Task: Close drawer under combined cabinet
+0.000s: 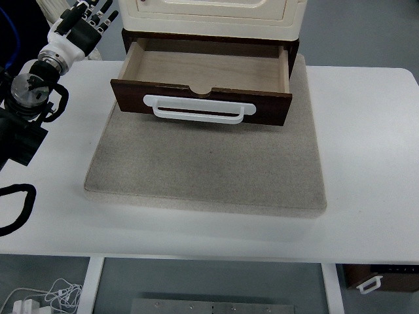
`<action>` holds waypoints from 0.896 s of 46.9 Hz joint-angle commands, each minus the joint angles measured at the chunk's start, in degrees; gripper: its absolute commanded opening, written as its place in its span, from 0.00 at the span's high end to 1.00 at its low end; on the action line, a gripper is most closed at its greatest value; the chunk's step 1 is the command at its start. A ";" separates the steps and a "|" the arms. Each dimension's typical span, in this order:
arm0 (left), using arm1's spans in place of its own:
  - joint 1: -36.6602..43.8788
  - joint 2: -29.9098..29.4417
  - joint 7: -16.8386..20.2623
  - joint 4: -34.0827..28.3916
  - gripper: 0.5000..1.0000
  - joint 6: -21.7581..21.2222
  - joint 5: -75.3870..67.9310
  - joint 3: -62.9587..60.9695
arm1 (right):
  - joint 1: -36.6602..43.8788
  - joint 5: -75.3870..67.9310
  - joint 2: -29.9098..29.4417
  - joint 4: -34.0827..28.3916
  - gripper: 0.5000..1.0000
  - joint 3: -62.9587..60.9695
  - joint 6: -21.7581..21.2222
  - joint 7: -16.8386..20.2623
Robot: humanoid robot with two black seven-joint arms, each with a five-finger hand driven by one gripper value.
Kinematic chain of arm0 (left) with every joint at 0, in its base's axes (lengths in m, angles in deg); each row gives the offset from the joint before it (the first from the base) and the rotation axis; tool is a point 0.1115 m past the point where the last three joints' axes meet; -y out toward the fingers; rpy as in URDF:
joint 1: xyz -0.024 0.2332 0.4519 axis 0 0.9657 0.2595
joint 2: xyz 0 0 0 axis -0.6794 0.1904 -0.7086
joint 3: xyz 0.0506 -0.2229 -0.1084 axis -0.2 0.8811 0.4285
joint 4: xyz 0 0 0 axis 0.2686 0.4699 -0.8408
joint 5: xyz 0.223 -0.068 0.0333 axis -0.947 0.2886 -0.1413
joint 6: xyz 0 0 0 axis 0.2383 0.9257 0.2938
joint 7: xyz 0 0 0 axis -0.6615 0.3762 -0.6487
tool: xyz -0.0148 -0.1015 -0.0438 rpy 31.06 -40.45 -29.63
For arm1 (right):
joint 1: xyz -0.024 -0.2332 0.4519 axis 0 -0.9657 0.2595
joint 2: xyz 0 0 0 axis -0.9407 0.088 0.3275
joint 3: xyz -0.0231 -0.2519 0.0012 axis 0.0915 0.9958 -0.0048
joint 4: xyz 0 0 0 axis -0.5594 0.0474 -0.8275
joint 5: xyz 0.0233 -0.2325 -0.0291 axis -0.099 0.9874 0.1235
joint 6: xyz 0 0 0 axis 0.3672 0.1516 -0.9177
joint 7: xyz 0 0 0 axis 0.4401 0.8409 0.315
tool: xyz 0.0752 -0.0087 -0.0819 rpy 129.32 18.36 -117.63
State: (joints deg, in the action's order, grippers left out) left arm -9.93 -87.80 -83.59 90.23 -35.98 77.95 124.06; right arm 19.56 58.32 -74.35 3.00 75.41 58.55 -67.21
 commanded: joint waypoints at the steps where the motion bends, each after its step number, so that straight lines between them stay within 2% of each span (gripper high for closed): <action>1: 0.00 0.00 0.00 0.00 0.00 0.00 0.00 0.00 | 0.00 0.00 0.00 0.00 0.10 0.00 0.00 0.00; 42: -0.70 -1.49 0.00 -0.53 0.00 0.09 1.32 0.00 | 0.00 0.00 0.00 0.00 0.10 0.00 0.00 0.00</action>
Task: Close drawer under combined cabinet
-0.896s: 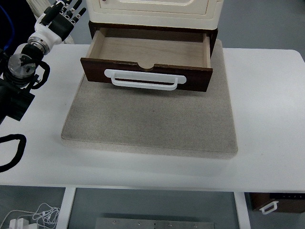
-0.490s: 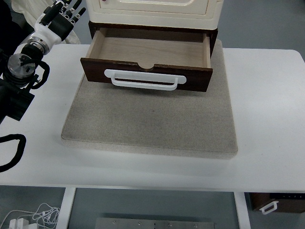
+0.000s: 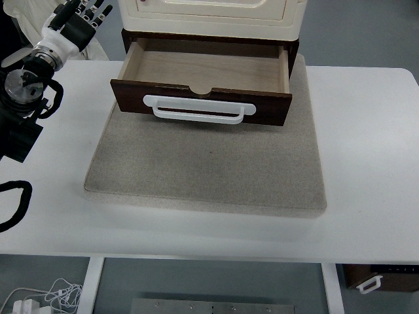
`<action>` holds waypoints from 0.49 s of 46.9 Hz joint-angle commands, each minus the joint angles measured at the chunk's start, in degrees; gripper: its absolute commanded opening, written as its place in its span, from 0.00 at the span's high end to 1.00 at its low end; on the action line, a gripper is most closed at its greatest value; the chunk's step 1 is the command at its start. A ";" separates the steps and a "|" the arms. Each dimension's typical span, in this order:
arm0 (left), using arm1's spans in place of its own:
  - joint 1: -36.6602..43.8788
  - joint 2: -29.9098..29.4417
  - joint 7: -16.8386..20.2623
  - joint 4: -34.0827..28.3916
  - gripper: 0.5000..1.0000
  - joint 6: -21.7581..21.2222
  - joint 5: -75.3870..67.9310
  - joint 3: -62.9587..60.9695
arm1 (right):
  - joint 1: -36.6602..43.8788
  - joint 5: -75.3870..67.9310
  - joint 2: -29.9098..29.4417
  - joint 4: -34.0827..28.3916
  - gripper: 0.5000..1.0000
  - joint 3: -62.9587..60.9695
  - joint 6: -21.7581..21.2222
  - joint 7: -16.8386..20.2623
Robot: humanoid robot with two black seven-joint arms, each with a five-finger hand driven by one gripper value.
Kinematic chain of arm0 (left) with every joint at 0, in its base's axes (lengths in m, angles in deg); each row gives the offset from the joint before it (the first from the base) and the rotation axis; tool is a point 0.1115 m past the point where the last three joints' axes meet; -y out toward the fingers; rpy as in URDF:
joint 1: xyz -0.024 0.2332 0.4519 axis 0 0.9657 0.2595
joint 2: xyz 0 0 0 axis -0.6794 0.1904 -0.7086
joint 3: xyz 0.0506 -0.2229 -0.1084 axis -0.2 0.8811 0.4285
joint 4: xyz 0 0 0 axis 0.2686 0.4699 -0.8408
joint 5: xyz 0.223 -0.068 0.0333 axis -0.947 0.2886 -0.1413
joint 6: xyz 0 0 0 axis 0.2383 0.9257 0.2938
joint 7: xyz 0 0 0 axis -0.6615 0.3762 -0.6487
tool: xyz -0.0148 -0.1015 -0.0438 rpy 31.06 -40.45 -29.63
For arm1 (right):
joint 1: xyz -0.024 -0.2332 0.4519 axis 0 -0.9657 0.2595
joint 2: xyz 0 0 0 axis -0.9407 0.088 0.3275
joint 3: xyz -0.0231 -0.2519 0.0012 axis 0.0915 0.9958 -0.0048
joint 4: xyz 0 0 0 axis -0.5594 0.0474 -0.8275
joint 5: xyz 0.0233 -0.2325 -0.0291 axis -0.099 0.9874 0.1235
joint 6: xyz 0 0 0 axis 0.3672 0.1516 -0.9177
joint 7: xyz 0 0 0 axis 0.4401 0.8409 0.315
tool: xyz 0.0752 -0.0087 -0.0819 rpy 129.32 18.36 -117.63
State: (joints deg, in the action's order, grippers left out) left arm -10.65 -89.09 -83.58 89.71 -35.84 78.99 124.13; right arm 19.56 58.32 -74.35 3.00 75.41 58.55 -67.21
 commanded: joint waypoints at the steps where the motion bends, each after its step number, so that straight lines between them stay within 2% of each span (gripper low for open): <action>1: 0.02 -0.12 -0.01 -0.01 0.00 -0.05 0.28 -0.07 | 0.00 0.00 0.00 0.00 0.10 0.00 0.00 0.00; 23: 0.20 -0.21 -0.01 0.43 0.00 0.03 0.10 -0.16 | 0.00 0.00 0.00 0.00 0.10 0.00 0.00 0.00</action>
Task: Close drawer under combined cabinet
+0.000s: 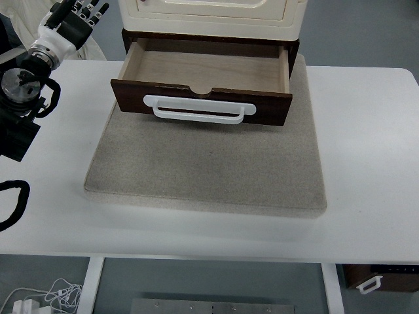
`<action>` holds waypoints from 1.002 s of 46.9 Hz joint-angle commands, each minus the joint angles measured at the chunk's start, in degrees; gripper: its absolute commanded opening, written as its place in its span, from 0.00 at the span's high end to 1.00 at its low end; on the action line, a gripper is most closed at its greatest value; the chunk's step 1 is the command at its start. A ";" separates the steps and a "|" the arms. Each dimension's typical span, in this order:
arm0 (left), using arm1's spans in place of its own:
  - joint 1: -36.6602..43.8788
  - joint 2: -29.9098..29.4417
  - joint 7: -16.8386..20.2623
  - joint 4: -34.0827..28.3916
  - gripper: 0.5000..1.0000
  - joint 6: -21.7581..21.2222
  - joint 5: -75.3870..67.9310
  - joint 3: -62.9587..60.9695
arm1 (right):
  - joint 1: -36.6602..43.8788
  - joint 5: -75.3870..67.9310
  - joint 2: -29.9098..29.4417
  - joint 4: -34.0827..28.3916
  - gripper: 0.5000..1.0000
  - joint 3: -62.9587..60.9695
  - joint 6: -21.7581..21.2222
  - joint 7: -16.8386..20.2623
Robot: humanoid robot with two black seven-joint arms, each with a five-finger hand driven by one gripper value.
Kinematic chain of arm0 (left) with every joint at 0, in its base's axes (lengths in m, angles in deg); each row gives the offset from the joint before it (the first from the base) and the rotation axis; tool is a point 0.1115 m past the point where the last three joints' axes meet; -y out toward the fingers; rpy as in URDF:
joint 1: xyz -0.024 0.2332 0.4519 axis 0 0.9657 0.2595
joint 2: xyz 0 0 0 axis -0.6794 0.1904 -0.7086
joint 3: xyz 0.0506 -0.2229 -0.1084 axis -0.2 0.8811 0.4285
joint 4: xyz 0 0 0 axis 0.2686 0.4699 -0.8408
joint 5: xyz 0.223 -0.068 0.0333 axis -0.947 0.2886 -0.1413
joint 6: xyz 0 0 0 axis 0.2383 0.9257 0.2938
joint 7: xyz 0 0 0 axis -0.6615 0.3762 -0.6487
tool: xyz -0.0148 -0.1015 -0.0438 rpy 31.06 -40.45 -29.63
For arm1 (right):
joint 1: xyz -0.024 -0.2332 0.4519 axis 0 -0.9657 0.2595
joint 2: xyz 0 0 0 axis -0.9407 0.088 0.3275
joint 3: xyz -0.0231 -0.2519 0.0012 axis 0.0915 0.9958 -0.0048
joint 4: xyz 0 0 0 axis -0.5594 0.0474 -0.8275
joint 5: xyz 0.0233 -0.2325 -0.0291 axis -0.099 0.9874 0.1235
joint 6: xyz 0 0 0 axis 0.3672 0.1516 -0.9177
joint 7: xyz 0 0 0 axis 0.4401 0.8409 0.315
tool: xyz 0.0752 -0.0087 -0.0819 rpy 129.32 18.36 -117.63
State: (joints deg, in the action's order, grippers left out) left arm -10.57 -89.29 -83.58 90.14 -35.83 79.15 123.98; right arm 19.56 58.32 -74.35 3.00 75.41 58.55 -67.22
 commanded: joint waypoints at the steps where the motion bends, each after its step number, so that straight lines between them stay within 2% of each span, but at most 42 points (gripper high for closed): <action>1: 0.11 0.08 -0.01 0.00 0.00 0.11 -0.05 -0.01 | 0.00 0.00 0.00 0.00 0.10 0.00 0.00 0.00; 24: -0.24 -0.18 -0.01 -0.09 0.00 0.72 -0.58 0.08 | 0.00 0.00 0.00 0.00 0.10 0.00 0.00 0.00; 47: -5.77 -6.07 -0.01 0.18 0.00 1.51 -0.67 0.08 | 0.00 0.00 0.00 0.00 0.10 0.00 0.00 0.00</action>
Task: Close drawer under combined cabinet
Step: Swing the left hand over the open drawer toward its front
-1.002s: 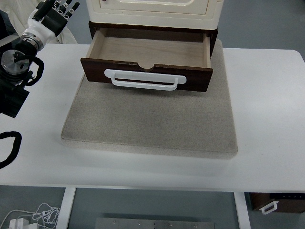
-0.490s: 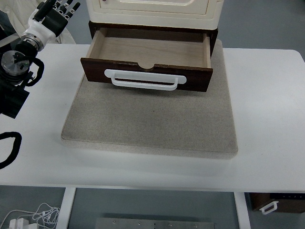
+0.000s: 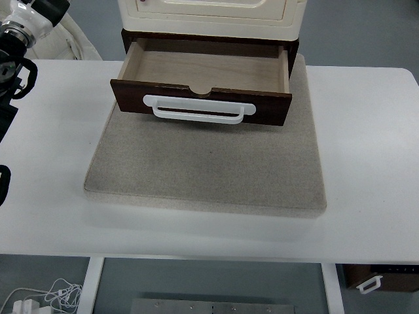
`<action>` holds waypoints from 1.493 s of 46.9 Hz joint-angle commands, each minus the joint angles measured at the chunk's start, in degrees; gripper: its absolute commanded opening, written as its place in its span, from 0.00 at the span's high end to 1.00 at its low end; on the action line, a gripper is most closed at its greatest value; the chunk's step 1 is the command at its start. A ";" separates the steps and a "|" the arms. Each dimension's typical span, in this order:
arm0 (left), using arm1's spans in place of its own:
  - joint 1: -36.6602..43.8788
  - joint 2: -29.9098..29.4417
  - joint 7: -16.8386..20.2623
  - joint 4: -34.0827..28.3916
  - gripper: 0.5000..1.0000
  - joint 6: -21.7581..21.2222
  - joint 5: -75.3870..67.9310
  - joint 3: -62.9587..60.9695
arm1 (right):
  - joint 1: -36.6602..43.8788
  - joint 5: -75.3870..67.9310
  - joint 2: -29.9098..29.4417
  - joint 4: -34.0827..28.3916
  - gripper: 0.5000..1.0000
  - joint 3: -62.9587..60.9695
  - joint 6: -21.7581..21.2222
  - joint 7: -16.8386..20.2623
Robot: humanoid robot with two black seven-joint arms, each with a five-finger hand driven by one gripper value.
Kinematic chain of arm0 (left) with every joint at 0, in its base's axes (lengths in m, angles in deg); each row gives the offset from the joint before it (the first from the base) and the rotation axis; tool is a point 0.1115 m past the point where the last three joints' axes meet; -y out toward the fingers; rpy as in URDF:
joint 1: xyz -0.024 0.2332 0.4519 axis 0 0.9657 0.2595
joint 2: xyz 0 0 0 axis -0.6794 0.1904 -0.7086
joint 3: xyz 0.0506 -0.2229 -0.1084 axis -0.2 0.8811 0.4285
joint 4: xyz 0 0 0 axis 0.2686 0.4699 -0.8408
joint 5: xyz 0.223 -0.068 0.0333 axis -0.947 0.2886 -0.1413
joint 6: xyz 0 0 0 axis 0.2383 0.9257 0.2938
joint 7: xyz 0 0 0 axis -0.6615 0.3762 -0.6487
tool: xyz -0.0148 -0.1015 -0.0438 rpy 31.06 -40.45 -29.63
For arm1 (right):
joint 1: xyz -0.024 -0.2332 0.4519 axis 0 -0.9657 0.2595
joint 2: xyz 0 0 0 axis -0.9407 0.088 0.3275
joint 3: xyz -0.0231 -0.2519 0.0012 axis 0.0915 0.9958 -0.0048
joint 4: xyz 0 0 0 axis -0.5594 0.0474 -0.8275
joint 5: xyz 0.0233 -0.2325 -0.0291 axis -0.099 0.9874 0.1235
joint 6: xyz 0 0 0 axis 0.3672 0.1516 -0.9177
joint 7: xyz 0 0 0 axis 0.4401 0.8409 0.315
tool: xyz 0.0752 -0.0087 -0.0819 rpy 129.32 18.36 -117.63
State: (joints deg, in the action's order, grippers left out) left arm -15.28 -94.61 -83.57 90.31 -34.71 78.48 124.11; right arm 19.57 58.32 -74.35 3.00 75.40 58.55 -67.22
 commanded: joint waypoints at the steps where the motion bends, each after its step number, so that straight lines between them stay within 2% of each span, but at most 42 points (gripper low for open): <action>1: -1.32 -0.92 -0.03 0.10 0.00 0.58 0.01 -0.05 | -0.01 0.00 0.00 0.00 0.10 0.00 0.00 0.00; 9: -1.15 -4.08 -0.03 6.50 0.00 1.02 -0.08 -0.13 | -0.01 0.00 0.00 0.00 0.10 0.00 0.00 0.00; 31: -1.41 -18.15 -0.20 37.70 0.00 0.14 -0.26 -4.61 | -0.01 0.00 0.00 0.00 0.10 0.00 0.00 0.00; 44: -3.08 -21.93 -0.73 53.79 0.00 -2.23 -2.19 -11.99 | -0.01 0.00 0.00 0.00 0.10 0.00 0.00 0.00; 53: -5.10 -22.11 -1.52 59.42 0.00 -2.41 -8.78 -18.06 | -0.01 0.00 0.00 0.00 0.10 0.00 0.00 0.00; 58: -6.95 -22.11 -3.80 62.41 0.00 -2.32 -11.33 -22.54 | -0.01 0.00 0.00 0.00 0.10 0.00 0.00 0.00; 70: -11.78 -22.37 -13.91 68.56 0.00 -1.88 -14.93 -31.85 | -0.01 0.00 0.00 0.00 0.10 0.00 0.00 0.00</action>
State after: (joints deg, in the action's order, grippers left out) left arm -25.72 -116.96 -95.23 157.37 -36.96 64.13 94.81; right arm 19.56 58.32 -74.35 3.00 75.41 58.55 -67.21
